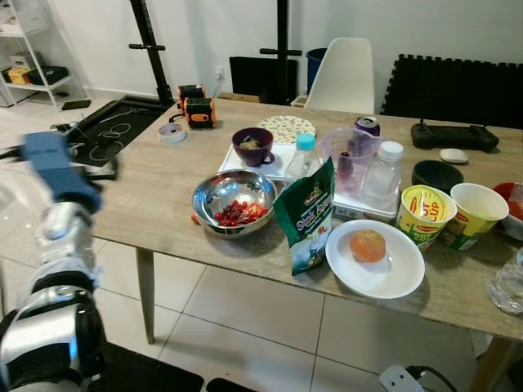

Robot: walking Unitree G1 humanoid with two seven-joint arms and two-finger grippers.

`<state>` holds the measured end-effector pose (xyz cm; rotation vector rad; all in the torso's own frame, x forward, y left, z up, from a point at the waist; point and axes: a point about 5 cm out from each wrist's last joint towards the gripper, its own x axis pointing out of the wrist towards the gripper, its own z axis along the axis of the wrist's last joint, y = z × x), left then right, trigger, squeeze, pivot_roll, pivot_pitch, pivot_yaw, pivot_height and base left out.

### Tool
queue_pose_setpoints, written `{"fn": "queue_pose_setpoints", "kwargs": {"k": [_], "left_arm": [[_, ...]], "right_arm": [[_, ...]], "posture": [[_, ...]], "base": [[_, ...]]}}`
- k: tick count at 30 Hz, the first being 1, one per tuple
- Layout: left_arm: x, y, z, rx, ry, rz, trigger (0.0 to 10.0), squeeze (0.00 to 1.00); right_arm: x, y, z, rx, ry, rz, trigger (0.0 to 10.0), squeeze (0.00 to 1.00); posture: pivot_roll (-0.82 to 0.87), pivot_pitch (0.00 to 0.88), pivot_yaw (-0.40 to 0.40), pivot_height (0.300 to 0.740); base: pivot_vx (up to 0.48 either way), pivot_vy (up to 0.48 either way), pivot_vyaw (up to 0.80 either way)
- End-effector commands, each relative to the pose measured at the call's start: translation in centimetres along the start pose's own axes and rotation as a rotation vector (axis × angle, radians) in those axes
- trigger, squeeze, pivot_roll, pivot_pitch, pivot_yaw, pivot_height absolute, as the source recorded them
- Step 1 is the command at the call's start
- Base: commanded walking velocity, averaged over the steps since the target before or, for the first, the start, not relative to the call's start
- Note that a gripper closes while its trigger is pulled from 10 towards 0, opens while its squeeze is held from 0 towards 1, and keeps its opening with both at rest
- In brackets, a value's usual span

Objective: Restocking fridge

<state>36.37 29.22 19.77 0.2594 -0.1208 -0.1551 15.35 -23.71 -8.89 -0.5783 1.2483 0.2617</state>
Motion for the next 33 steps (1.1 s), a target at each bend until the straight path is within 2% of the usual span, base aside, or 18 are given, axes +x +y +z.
{"fn": "queue_pose_setpoints", "kwargs": {"k": [1,2,6,7,8,9,11,13,16,17,21,22,24,26,27,28,30,33], "left_arm": [[0.7,-0.6,1.2,0.176,0.049,-0.159,10.0,0.00],[0.7,-0.6,1.2,0.176,0.049,-0.159,10.0,0.00],[1.4,-2.0,2.4,0.400,0.122,-0.423,10.0,0.00],[1.4,-2.0,2.4,0.400,0.122,-0.423,10.0,0.00],[1.8,-2.8,3.7,0.470,0.117,-0.563,10.0,0.00],[1.8,-2.8,3.7,0.470,0.117,-0.563,10.0,0.00],[1.9,-4.1,5.3,0.556,0.111,-0.785,10.0,0.00],[1.9,-4.3,5.6,0.567,0.110,-0.825,10.0,0.00],[2.2,-4.8,7.8,0.612,0.103,-0.952,10.0,0.00],[2.0,-5.0,8.7,0.626,0.104,-1.028,10.0,0.00],[2.0,-5.1,9.1,0.634,0.108,-1.058,10.0,0.00],[1.9,-5.4,9.4,0.645,0.114,-1.107,10.0,0.00],[1.8,-5.8,9.0,0.709,0.219,-1.214,10.0,0.00],[1.8,-5.8,9.0,0.709,0.219,-1.214,10.0,0.00],[1.7,-5.8,8.0,0.761,0.312,-1.255,10.0,0.00],[1.7,-5.8,8.0,0.761,0.312,-1.255,10.0,0.00],[1.8,-5.9,6.4,0.846,0.448,-1.264,10.0,0.00],[2.2,-6.6,5.7,0.884,0.469,-1.241,10.0,0.00]], "right_arm": [[0.0,0.0,-0.1,0.008,0.002,0.001,10.0,0.00],[0.0,0.0,-0.1,0.008,0.002,0.001,10.0,0.00],[0.0,0.1,-0.1,0.007,0.003,-0.002,10.0,0.00],[0.0,0.1,-0.1,0.007,0.003,-0.002,10.0,0.00],[0.0,0.1,-0.1,0.009,0.004,-0.002,10.0,0.00],[0.0,0.1,-0.1,0.009,0.004,-0.002,10.0,0.00],[0.0,0.2,-0.1,0.012,0.005,-0.002,10.0,0.00],[0.0,0.2,-0.1,0.012,0.006,-0.002,10.0,0.00],[0.0,0.2,-0.1,0.011,0.006,-0.001,10.0,0.00],[0.0,0.3,-0.1,0.011,0.006,0.000,10.0,0.00],[0.0,0.3,-0.1,0.010,0.006,0.000,10.0,0.00],[0.0,0.3,-0.1,0.010,0.006,0.001,10.0,0.00],[0.1,0.4,-0.1,0.010,0.006,0.000,10.0,0.00],[0.1,0.4,-0.1,0.010,0.006,0.000,10.0,0.00],[0.1,0.4,-0.1,0.010,0.006,0.001,10.0,0.00],[0.1,0.4,-0.1,0.010,0.006,0.001,10.0,0.00],[0.1,0.5,-0.1,0.013,0.007,0.000,10.0,0.00],[0.1,0.5,-0.1,0.015,0.007,-0.001,10.0,0.00]], "posture": [[-0.06,0.000,0.028,0.740],[-0.06,0.000,0.028,0.740],[-0.07,0.000,0.029,0.740],[-0.07,0.000,0.029,0.740],[-0.07,0.000,0.034,0.740],[-0.07,0.000,0.034,0.740],[-0.07,0.000,0.034,0.740],[-0.07,0.000,0.034,0.740],[-0.07,0.000,0.029,0.740],[-0.07,0.000,0.030,0.740],[-0.07,0.000,0.030,0.740],[-0.07,0.000,0.032,0.740],[-0.07,0.000,0.035,0.740],[-0.07,0.000,0.035,0.740],[-0.07,0.000,0.037,0.740],[-0.07,0.000,0.037,0.740],[-0.08,0.000,0.039,0.740],[-0.08,0.000,0.037,0.740]], "base": [[0.000,0.000,0.00],[0.000,0.000,0.00],[0.000,0.000,0.00],[0.000,0.000,0.00],[0.000,0.000,0.00],[0.000,0.000,0.00],[0.000,0.000,0.00],[0.000,0.000,0.00],[0.000,0.000,0.00],[0.000,0.000,0.00],[0.000,0.000,0.00],[0.000,0.000,0.00],[0.000,0.000,0.00],[0.000,0.000,0.00],[0.000,0.000,0.00],[0.000,0.000,0.00],[0.000,0.000,0.00],[0.000,0.000,0.00]]}}
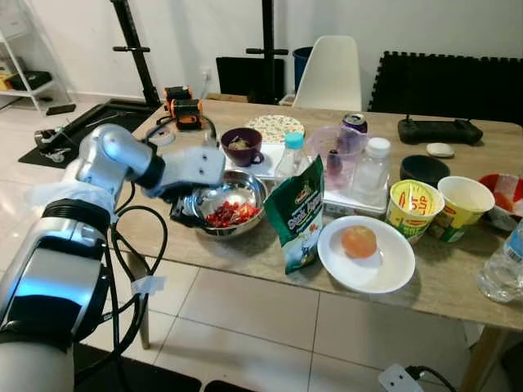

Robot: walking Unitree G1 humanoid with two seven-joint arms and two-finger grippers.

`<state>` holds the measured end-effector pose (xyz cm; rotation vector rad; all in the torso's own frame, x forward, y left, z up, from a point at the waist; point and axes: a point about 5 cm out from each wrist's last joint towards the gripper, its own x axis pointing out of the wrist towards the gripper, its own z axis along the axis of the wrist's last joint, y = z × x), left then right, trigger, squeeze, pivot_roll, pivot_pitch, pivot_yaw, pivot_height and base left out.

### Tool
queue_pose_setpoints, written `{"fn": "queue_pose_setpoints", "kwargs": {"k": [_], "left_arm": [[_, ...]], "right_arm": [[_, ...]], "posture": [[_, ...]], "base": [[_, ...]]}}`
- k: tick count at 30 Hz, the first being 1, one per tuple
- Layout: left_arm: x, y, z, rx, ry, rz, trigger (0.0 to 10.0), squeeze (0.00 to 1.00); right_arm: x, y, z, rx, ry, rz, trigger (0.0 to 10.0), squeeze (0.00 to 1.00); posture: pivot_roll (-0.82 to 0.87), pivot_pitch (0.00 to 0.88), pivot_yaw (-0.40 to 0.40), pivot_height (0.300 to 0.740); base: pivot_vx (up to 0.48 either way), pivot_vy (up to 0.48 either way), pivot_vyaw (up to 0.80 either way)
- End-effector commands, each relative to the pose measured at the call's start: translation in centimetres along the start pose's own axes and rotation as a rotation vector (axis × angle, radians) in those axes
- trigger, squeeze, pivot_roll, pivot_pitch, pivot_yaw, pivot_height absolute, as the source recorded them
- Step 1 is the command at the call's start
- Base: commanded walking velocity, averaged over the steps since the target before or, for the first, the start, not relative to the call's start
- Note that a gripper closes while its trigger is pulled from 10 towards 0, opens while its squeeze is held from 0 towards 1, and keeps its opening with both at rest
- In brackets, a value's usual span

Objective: Restocking fridge

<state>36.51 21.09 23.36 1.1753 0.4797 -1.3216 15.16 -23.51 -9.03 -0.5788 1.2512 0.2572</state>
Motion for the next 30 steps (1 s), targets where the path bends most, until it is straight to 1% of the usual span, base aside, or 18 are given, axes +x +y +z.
{"fn": "queue_pose_setpoints", "kwargs": {"k": [1,5,8,10,11,12,13,14,15,18,21,25,30], "left_arm": [[-0.2,0.4,0.0,0.021,0.045,0.034,10.0,0.00],[2.0,0.7,0.8,0.042,0.047,0.084,10.0,0.00],[2.3,0.8,0.9,0.043,0.047,0.090,10.0,0.00],[3.2,0.6,1.2,0.062,0.038,0.081,10.0,0.00],[3.2,0.6,1.2,0.062,0.038,0.081,10.0,0.00],[3.7,0.5,1.3,0.086,0.034,0.081,10.0,0.00],[3.7,0.5,1.3,0.086,0.034,0.081,10.0,0.00],[4.2,0.4,1.4,0.108,0.043,0.078,10.0,0.00],[4.2,0.4,1.4,0.108,0.043,0.078,10.0,0.00],[5.7,0.0,1.4,0.148,0.082,0.065,10.0,0.00],[5.7,0.0,1.4,0.148,0.082,0.065,10.0,0.00],[6.9,-0.2,1.2,0.166,0.136,0.090,10.0,0.00],[7.2,-0.1,1.6,0.180,0.118,0.110,10.0,0.00]], "right_arm": [[0.0,0.2,0.0,0.013,0.003,0.002,10.0,0.00],[0.0,0.2,-0.1,0.013,0.003,-0.001,10.0,0.00],[0.0,0.1,-0.1,0.013,0.003,-0.001,10.0,0.00],[0.0,0.1,-0.1,0.012,0.002,-0.001,10.0,0.00],[0.0,0.1,-0.1,0.012,0.002,-0.001,10.0,0.00],[0.0,0.1,-0.1,0.012,0.003,0.000,10.0,0.00],[0.0,0.1,-0.1,0.012,0.003,0.000,10.0,0.00],[0.0,0.1,-0.1,0.011,0.003,0.000,10.0,0.00],[0.0,0.1,-0.1,0.011,0.003,0.000,10.0,0.00],[0.0,0.1,0.0,0.013,0.005,0.001,10.0,0.00],[0.0,0.1,0.0,0.013,0.005,0.001,10.0,0.00],[0.0,0.1,0.0,0.016,0.004,0.002,10.0,0.00],[0.0,0.1,0.0,0.018,0.003,0.002,10.0,0.00]], "posture": [[-0.08,0.000,0.037,0.740],[-0.08,0.000,0.032,0.740],[-0.08,0.000,0.032,0.740],[-0.08,0.000,0.030,0.740],[-0.08,0.000,0.030,0.740],[-0.08,0.000,0.030,0.740],[-0.08,0.000,0.030,0.740],[-0.08,0.000,0.030,0.740],[-0.08,0.000,0.030,0.740],[-0.08,0.000,0.034,0.740],[-0.08,0.000,0.034,0.740],[-0.08,0.000,0.035,0.740],[-0.09,0.000,0.036,0.740]], "base": [[0.000,0.000,0.00],[0.000,0.000,0.00],[0.000,0.000,0.00],[0.000,0.000,0.00],[0.000,0.000,0.00],[0.000,0.000,0.00],[0.000,0.000,0.00],[0.000,0.000,0.00],[0.000,0.000,0.00],[0.000,0.000,0.00],[0.000,0.000,0.00],[0.000,0.000,0.00],[0.000,0.000,0.00]]}}
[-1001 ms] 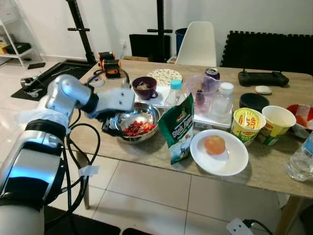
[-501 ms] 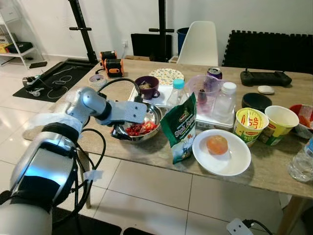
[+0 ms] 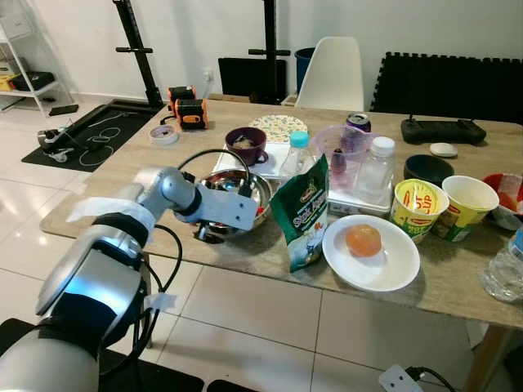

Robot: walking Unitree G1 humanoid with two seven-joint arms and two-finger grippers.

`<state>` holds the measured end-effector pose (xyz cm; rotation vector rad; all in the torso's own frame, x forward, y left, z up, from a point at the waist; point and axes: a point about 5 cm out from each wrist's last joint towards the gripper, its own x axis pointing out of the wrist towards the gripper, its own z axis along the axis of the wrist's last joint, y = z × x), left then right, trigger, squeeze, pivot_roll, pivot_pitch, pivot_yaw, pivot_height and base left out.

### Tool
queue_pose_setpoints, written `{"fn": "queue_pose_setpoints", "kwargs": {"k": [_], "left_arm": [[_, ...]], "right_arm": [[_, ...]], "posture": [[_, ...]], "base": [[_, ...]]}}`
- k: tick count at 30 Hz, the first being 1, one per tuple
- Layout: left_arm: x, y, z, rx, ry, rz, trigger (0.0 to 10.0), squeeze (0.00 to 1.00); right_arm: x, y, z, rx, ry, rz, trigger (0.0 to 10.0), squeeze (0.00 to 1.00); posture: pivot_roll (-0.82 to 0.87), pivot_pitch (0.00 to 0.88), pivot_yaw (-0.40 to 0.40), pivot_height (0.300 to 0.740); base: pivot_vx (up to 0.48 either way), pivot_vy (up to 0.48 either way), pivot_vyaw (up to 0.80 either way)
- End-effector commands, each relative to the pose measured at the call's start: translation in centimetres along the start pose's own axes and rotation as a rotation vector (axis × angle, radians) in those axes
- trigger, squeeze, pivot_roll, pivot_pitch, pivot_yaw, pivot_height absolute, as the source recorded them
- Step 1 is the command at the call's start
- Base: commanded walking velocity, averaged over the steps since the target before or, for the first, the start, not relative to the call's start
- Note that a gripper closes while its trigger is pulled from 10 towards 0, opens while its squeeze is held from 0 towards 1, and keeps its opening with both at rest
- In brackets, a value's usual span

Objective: Restocking fridge

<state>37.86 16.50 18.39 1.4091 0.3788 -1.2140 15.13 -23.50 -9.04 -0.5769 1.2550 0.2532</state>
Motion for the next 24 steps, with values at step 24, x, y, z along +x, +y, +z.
{"fn": "queue_pose_setpoints", "kwargs": {"k": [24], "left_arm": [[1.4,-1.4,-1.8,0.000,0.169,0.007,10.0,0.00]], "right_arm": [[0.0,0.1,0.1,0.019,0.000,0.002,10.0,0.00]], "posture": [[-0.09,0.000,0.039,0.740]], "base": [[0.000,0.000,0.00]]}}
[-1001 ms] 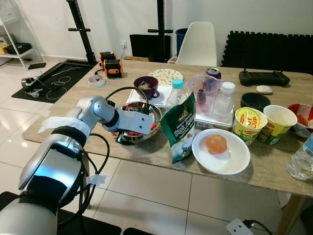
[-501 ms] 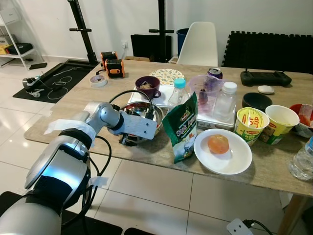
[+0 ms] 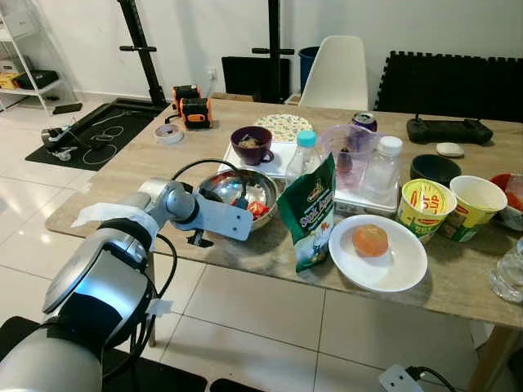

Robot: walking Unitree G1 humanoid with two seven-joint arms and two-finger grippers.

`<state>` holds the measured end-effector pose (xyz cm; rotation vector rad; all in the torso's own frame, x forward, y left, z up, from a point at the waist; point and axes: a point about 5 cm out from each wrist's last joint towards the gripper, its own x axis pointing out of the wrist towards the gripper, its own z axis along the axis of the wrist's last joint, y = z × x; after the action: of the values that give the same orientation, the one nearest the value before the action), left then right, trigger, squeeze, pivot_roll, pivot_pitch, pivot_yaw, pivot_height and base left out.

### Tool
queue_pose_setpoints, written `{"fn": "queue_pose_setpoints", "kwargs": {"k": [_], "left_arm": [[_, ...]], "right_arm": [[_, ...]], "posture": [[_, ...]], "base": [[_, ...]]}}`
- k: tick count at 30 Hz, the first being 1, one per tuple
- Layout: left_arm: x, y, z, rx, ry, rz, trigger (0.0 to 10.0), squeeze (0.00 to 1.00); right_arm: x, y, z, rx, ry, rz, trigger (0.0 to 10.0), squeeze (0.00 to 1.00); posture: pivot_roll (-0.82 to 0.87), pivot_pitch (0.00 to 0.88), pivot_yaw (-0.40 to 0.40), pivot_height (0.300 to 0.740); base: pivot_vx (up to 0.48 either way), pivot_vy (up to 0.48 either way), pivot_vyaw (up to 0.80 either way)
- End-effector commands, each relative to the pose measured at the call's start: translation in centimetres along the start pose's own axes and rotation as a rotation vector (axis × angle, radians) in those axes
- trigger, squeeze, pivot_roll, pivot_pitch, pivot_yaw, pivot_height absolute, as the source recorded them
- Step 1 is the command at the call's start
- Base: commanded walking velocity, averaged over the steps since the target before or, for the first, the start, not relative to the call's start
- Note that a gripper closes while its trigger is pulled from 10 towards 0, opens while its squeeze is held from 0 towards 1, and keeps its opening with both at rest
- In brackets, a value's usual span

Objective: Restocking fridge

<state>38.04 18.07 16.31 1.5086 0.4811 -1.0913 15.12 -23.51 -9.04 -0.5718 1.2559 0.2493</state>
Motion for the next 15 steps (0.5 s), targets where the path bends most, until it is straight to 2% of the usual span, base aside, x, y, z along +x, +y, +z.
{"fn": "queue_pose_setpoints", "kwargs": {"k": [1,8,9,10,11,12,15], "left_arm": [[0.28,-0.07,0.23,0.004,-0.001,0.000,10.0,0.00],[0.82,-0.43,0.54,0.007,-0.019,0.014,10.0,0.00],[0.92,-0.54,0.55,0.008,-0.018,0.010,7.5,0.00],[0.99,-0.62,0.58,0.009,-0.020,0.007,3.0,0.00],[0.99,-0.62,0.58,0.009,-0.020,0.007,3.0,0.00],[1.03,-0.70,0.65,0.010,-0.025,-0.001,0.0,0.00],[1.08,-0.79,0.72,0.011,-0.032,-0.013,0.0,0.00]], "right_arm": [[0.01,0.06,0.12,0.013,-0.001,0.001,10.0,0.00],[0.01,0.05,0.12,0.011,0.000,0.001,10.0,0.00],[0.01,0.08,0.11,0.010,0.000,0.001,10.0,0.00],[0.01,0.09,0.10,0.010,0.000,0.001,10.0,0.00],[0.01,0.09,0.10,0.010,0.000,0.001,10.0,0.00],[0.02,0.11,0.10,0.009,0.000,0.001,10.0,0.00],[0.02,0.14,0.11,0.007,0.000,0.000,10.0,0.00]], "posture": [[-0.09,0.000,0.038,0.740],[-0.09,0.000,0.037,0.740],[-0.09,0.000,0.035,0.740],[-0.09,0.000,0.035,0.740],[-0.09,0.000,0.035,0.740],[-0.09,0.000,0.035,0.740],[-0.09,0.000,0.034,0.740]], "base": [[0.000,0.000,0.00],[0.000,0.000,0.00],[0.000,0.000,0.00],[0.000,0.000,0.00],[0.000,0.000,0.00],[0.000,0.000,0.00],[0.000,0.000,0.00]]}}
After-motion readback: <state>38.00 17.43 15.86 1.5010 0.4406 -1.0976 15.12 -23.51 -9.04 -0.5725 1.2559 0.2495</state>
